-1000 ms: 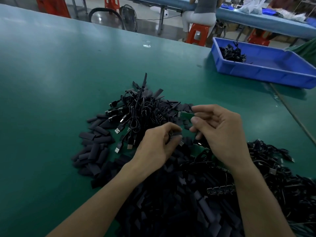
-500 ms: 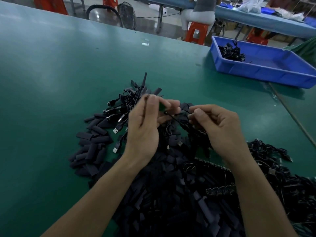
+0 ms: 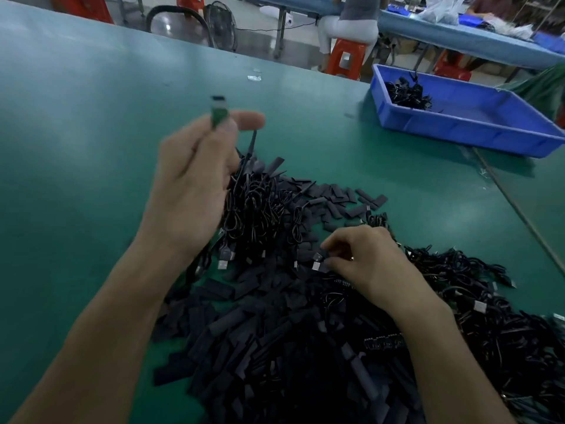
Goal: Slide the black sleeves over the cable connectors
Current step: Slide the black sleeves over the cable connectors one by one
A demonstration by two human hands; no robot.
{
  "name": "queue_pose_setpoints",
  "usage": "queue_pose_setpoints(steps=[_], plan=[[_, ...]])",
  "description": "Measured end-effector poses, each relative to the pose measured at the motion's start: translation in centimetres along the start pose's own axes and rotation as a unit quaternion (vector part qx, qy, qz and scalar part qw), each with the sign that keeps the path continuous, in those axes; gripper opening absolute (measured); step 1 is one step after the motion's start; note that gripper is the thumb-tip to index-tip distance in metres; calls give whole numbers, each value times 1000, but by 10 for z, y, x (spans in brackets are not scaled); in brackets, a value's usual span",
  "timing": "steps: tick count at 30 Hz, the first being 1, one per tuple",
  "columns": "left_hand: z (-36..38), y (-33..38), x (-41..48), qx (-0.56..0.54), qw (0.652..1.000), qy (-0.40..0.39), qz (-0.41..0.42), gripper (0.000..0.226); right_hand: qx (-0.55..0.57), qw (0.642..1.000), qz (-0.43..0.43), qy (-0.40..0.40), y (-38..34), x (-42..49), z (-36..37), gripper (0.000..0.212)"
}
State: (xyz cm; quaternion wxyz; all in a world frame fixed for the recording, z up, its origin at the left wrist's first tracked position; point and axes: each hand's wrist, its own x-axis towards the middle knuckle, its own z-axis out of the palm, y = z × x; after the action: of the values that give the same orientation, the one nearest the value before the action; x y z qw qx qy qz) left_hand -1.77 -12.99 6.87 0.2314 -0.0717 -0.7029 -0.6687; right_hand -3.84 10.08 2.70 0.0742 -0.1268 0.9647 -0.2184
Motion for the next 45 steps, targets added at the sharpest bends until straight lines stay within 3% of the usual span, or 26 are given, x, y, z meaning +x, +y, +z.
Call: queue_pose_setpoints(steps=[4, 8, 10, 14, 20, 25, 31, 36, 45], plan=[[-3, -19, -2, 146, 964, -204, -88, 33, -98, 992, -75, -31, -17, 0, 10, 21], [4, -31, -7, 248, 900, -341, -113, 13, -183, 982, -44, -27, -21, 2, 27, 27], [9, -36, -9, 242, 899, -337, -142, 9, -210, 978, -11, -14, -21, 3, 36, 35], [12, -44, -9, 210, 932, -265, -131, 12, -206, 978, 19, 20, -23, 3, 48, 28], [15, -48, -9, 184, 950, -229, -106, 11, -168, 986, -15, 12, -25, 1, 44, 15], [14, -46, -9, 190, 938, -260, -126, 27, -15, 999, -38, 2, -21, -1, 29, 14], [15, -41, -8, 145, 957, -221, -123, 24, 237, 965, -34, 111, -14, 2, 15, 13], [15, -41, -9, 129, 960, -209, -135, 9, 287, 946, -51, 141, -6, 3, 15, 17], [13, -47, -10, 137, 964, -187, -131, 11, 312, 935, -85, 148, -6, -1, 9, 20]])
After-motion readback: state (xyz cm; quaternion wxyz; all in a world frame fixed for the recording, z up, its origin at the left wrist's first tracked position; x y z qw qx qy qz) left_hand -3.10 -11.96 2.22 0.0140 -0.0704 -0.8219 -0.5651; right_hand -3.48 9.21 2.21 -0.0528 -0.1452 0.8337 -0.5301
